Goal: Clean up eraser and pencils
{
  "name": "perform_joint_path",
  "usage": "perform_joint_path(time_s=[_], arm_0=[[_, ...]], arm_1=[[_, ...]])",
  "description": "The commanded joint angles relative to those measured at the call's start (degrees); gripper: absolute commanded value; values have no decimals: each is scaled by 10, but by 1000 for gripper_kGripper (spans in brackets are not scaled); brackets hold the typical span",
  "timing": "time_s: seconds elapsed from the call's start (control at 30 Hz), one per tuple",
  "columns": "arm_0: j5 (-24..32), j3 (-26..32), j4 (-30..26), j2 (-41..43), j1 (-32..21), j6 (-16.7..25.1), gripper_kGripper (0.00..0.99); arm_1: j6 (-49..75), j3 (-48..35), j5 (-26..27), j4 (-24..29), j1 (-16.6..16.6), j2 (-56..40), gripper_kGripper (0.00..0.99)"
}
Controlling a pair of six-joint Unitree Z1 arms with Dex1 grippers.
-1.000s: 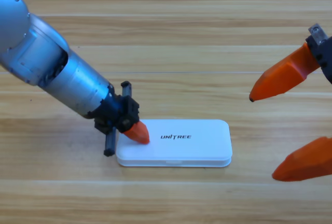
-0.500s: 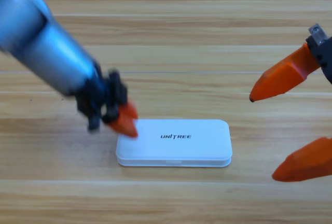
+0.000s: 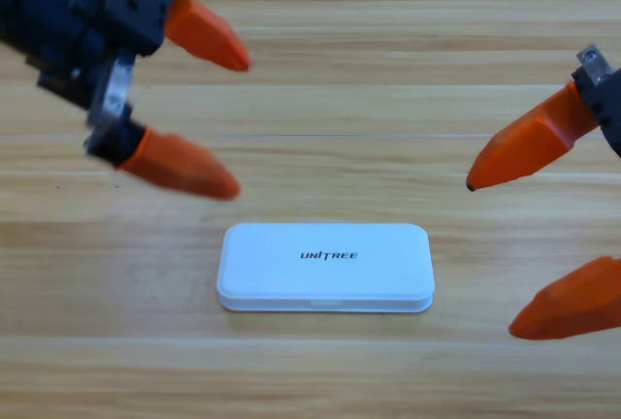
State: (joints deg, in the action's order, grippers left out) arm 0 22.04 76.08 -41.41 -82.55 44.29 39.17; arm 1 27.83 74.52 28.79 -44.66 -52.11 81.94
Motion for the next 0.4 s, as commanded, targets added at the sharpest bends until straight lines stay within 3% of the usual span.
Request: perform_joint_path(time_s=[0.03,0.4], arm_0=[[6,-16,-6,29,62,-9,990],[-5,-20,-6,29,66,-25,990]], arm_1=[[-1,-8,3,8,-7,31,988],[-1,-7,3,8,-7,34,988]])
